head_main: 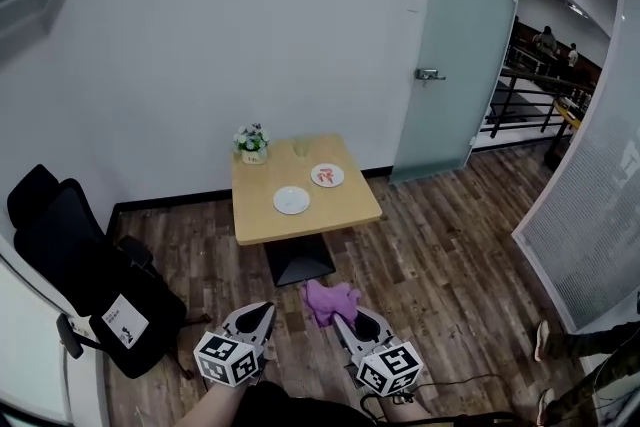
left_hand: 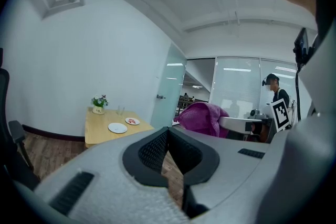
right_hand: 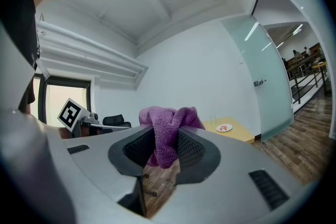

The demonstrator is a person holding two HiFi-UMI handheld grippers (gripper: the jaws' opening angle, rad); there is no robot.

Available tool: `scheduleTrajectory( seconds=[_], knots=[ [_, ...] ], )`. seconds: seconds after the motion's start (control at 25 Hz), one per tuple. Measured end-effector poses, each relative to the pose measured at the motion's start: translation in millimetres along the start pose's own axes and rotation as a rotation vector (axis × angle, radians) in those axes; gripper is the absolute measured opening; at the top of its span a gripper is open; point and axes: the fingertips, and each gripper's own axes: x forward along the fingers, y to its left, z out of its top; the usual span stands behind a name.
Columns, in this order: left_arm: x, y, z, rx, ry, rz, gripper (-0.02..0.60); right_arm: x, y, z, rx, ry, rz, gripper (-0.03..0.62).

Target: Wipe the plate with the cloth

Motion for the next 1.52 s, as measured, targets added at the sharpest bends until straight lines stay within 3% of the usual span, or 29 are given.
scheduleTrajectory(
  seconds=[0.32, 0.68, 1.24, 1.52],
  knots=[
    [17.9, 1.3, -0.2, 0.006, 0.002, -0.007, 0.000, 4.3, -15.6, -2.1, -0.004, 0.002, -0.004, 0.103],
    [52.3, 54.7, 12.3, -0.018, 0.003, -0.008, 0.000, 63.8, -37.2, -2.1, 0.001, 0.033, -0.009, 0.103],
    [117.2, 214.8, 78.9, -0.037, -0.005, -0.042, 0.000, 244.4, -59.7, 25.3, 0.014, 0.045, -0.047, 0.104],
    [140.3, 294.6, 90.3, -0.068, 0.022, -0.055, 0.000, 308.7, -61.7, 29.2, 0.021, 0.056, -0.100, 0.104]
  ],
)
